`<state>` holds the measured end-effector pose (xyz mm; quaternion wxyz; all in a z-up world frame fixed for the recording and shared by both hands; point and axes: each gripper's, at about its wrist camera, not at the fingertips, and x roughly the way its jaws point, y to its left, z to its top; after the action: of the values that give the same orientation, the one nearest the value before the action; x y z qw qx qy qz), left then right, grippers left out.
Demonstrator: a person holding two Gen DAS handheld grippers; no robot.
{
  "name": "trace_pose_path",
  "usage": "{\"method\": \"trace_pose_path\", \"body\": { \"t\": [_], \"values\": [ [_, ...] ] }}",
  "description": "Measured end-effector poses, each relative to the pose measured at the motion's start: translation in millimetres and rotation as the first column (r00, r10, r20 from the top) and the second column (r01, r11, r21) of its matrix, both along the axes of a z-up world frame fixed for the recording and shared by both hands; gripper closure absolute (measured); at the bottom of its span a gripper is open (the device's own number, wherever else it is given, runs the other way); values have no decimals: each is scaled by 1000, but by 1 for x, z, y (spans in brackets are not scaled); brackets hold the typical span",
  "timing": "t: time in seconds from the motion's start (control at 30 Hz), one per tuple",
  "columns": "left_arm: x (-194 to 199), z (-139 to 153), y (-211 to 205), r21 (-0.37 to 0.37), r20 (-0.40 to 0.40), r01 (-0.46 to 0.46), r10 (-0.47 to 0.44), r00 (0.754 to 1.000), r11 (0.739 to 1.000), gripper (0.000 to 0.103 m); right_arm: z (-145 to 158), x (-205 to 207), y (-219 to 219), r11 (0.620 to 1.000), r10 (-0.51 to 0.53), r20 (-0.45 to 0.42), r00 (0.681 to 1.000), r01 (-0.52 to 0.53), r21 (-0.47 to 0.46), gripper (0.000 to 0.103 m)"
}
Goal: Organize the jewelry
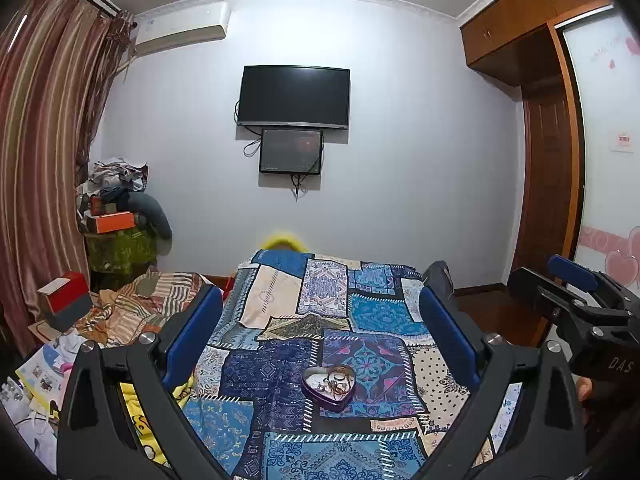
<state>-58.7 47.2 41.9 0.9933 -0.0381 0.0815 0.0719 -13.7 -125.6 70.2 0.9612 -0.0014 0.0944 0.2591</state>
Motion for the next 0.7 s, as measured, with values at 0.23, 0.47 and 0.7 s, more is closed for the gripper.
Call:
{"method": "trace_pose_path", "body": {
  "t": [0.23,0.47,0.7],
  "values": [
    [1,0,1,0,-5,4,-4,1000,1000,3,0,1,1,1000,2,-12,1000,-2,-4,0],
    [3,-4,1,-3,-8,6,-6,1000,1000,3,2,2,1,1000,3,-21,1000,-3,-7,0],
    [4,-4,1,-6,-9,8,-8,1000,1000,3,4,3,-1,1000,0,-25,1000,0,-1,0]
  ]
}}
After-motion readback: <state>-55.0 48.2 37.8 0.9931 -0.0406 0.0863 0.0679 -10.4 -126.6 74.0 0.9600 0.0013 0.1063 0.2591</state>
